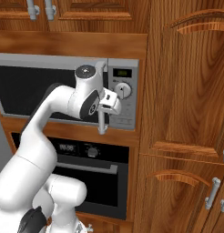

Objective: Place the sponge inside the microwave to prepare for sanitizing.

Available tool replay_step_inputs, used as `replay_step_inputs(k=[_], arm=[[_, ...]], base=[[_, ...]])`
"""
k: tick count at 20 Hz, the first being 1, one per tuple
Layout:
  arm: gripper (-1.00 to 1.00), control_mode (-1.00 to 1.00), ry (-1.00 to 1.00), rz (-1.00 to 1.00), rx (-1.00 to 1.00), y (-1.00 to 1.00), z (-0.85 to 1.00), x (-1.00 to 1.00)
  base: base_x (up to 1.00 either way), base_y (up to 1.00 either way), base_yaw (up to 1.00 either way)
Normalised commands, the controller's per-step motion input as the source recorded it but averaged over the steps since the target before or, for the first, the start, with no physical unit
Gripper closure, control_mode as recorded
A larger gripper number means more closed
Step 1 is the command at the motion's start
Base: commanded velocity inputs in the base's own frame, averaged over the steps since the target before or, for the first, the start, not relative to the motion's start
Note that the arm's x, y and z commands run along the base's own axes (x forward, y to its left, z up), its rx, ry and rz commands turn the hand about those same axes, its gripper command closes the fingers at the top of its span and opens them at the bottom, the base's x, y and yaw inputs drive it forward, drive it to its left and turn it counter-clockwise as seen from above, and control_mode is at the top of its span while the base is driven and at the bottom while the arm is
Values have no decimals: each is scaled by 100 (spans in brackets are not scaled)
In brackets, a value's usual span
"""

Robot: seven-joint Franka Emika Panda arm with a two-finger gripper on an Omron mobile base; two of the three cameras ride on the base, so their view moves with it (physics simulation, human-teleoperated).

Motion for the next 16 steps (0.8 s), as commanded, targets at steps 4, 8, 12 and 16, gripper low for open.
replay_step_inputs(k=[4, 8, 12, 16], arm=[[-100, -100, -15, 1, 0, -10, -10, 21], [-100, -100, -23, 0, -3, -9, -10, 16], [-100, -100, -36, 0, -6, 0, -6, 16], [-100, -100, -45, 0, -3, 0, 0, 23]], base=[[0, 0, 0], [0, 0, 0], [0, 0, 0], [0, 0, 0]])
